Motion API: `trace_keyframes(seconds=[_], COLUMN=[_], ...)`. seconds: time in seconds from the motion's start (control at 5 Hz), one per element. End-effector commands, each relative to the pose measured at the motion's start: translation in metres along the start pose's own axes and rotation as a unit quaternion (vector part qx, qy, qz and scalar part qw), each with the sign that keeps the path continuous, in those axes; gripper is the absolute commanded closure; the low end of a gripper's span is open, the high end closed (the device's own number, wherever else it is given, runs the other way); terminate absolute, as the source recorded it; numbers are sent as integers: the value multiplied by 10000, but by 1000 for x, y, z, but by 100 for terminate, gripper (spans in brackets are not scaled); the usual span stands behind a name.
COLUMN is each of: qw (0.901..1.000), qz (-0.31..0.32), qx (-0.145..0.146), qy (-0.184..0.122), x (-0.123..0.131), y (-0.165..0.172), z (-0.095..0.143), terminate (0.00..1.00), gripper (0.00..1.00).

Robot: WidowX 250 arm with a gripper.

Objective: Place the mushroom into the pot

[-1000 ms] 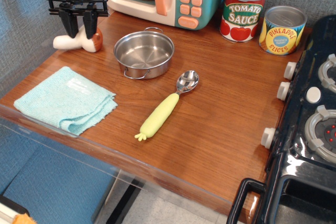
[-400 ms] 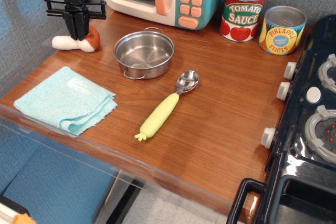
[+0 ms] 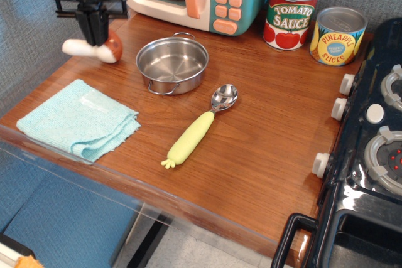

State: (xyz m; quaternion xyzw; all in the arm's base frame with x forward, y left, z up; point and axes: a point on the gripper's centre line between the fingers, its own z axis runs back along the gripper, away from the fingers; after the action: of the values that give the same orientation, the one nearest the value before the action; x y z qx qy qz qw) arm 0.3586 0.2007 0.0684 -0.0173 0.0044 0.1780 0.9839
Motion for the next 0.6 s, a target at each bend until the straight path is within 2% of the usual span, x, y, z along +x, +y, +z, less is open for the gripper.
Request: trace_keyframes(seconds=[0.0,0.4], qw=[9962,9936], qz=[-575,-955], qx=[-240,-376], qy=[-602,-469], x=[-60,-51], y=[-25,-70], z=[62,50], terminate=[0,0], gripper=[100,100])
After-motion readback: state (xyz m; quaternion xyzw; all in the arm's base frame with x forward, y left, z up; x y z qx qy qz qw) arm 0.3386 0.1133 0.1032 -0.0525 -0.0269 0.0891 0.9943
